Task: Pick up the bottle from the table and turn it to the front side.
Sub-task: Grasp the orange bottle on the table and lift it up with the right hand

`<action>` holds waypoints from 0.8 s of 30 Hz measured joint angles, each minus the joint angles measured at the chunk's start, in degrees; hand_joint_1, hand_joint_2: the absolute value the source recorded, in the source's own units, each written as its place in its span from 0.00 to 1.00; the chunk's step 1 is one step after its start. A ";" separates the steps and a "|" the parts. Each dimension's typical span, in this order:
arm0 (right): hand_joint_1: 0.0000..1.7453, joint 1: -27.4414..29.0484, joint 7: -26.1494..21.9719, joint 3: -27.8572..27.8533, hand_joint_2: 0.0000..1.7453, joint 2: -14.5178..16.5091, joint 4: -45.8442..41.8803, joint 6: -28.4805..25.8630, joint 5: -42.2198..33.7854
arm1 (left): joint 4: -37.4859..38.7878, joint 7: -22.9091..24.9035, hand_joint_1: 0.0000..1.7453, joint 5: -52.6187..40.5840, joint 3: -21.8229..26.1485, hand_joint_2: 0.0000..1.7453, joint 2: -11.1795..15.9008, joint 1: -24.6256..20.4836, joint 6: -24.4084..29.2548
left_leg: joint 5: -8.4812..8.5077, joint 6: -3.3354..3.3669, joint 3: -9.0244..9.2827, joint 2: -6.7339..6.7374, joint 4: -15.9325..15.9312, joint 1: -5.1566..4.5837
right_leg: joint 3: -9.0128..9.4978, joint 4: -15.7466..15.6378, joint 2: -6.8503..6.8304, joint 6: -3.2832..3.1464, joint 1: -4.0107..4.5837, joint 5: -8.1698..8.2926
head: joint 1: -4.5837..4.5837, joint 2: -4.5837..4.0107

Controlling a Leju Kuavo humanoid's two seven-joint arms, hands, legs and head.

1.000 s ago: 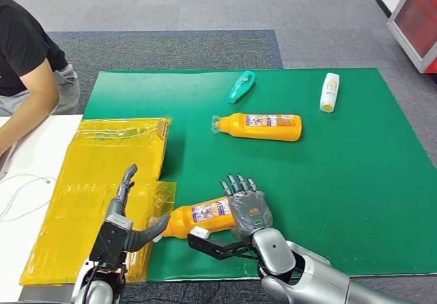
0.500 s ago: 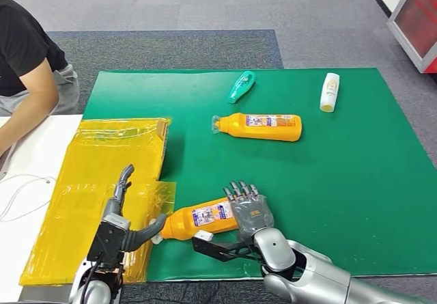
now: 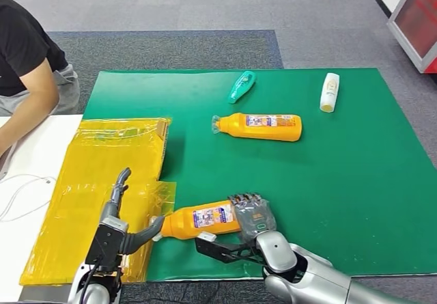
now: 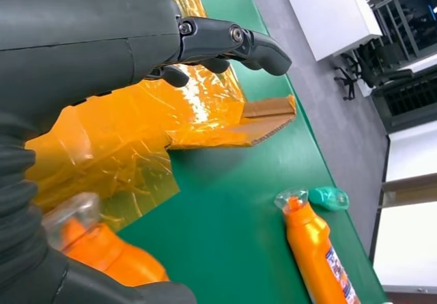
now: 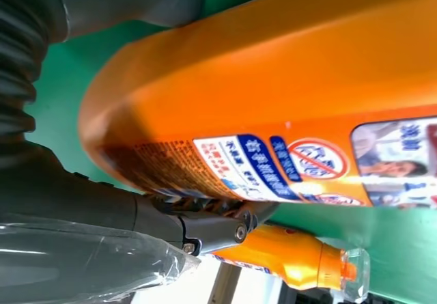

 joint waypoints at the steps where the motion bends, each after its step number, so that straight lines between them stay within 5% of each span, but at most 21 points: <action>1: 1.00 0.21 -0.01 -0.26 1.00 0.03 0.03 -0.19 -0.15 | 0.00 0.00 0.00 -0.03 0.03 1.00 0.00 0.08 0.15 | 0.00 0.00 0.00 -0.01 0.00 0.00 | 0.00 0.00 -0.01 0.00 0.00 0.00 | 0.00 0.00; 16: 1.00 2.62 -0.03 -3.22 1.00 0.95 0.10 -2.47 -0.34 | 0.00 -1.06 0.00 -0.04 0.68 1.00 -0.03 0.38 1.34 | 0.00 0.00 0.01 -0.02 0.00 0.00 | 0.01 0.00 -0.02 0.00 0.00 0.00 | 0.00 0.00; 24: 1.00 6.51 -0.03 -9.15 1.00 2.88 -0.74 -5.58 -8.92 | -0.05 -1.79 0.00 0.07 1.25 1.00 -0.49 0.11 2.09 | 0.00 0.00 0.06 -0.02 0.00 0.00 | 0.04 0.00 -0.02 0.00 0.00 -0.01 | 0.01 0.00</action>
